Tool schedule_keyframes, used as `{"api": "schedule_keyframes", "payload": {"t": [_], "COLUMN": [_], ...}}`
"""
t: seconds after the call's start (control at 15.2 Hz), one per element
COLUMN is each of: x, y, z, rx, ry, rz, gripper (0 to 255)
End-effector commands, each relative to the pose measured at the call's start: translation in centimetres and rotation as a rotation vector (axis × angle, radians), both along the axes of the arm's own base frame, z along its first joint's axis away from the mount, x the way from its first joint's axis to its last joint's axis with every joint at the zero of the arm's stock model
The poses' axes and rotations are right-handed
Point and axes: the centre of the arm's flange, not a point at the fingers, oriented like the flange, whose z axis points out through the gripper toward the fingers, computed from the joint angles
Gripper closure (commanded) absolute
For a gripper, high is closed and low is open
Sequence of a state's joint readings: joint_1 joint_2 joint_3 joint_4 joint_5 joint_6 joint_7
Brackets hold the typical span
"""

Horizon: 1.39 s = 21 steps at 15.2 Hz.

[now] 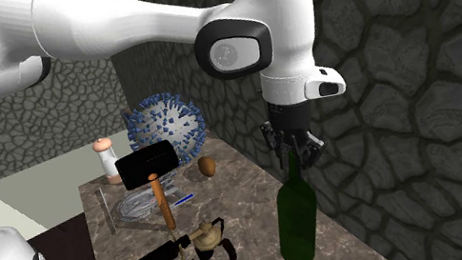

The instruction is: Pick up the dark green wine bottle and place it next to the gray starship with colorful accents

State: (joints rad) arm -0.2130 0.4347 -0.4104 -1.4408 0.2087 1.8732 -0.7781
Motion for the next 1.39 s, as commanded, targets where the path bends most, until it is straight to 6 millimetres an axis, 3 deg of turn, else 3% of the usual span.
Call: {"api": "schedule_keyframes", "payload": {"t": [0.0,1.32], "x": [0.0,0.0], "y": [0.0,0.0], "z": [0.5,11.1], "rx": [0.000,0.000], "ry": [0.000,0.000], "rz": [0.000,0.000], "gripper": [255,255]}}
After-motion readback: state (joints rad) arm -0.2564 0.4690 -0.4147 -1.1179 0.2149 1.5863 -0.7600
